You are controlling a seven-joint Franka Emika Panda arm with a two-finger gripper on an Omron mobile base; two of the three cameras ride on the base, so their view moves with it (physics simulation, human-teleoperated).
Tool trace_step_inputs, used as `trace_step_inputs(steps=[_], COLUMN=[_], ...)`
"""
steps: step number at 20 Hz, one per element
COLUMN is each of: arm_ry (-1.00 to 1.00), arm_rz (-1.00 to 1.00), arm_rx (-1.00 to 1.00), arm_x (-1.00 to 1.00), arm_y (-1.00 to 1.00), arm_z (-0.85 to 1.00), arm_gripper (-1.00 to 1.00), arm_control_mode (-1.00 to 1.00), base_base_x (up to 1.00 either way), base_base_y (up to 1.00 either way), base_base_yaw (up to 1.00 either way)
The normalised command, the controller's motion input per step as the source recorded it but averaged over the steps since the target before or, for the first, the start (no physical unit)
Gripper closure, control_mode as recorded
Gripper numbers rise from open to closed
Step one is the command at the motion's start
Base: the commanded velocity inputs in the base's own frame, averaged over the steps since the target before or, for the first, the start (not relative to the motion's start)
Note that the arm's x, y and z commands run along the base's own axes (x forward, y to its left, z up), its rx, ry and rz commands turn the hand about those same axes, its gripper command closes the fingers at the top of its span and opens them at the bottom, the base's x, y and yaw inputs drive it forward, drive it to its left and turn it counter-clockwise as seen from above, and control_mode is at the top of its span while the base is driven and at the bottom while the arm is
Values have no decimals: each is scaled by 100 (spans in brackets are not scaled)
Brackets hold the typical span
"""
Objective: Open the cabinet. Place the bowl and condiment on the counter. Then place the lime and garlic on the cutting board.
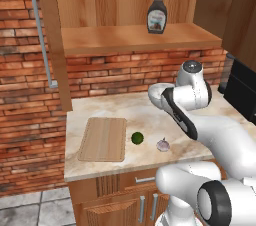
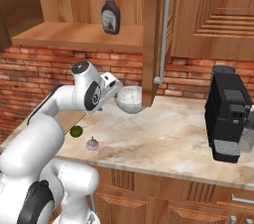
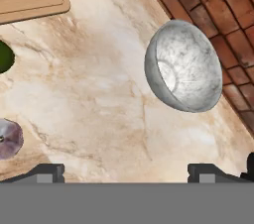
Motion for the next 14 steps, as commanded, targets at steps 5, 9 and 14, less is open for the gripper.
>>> trace_step_inputs(steps=[5,9,14], arm_ry=[10,-5,-9], arm_rz=[-27,-14,-18], arm_rx=[25,-3,-3], arm_x=[-74,-49,-16], arm_y=[1,31,19], arm_z=[100,100,96], arm_gripper=[-100,-100,-100], arm_control_mode=[-100,-100,-100], base_base_x=[0,0,0], base_base_y=[0,0,0], base_base_yaw=[0,0,0])
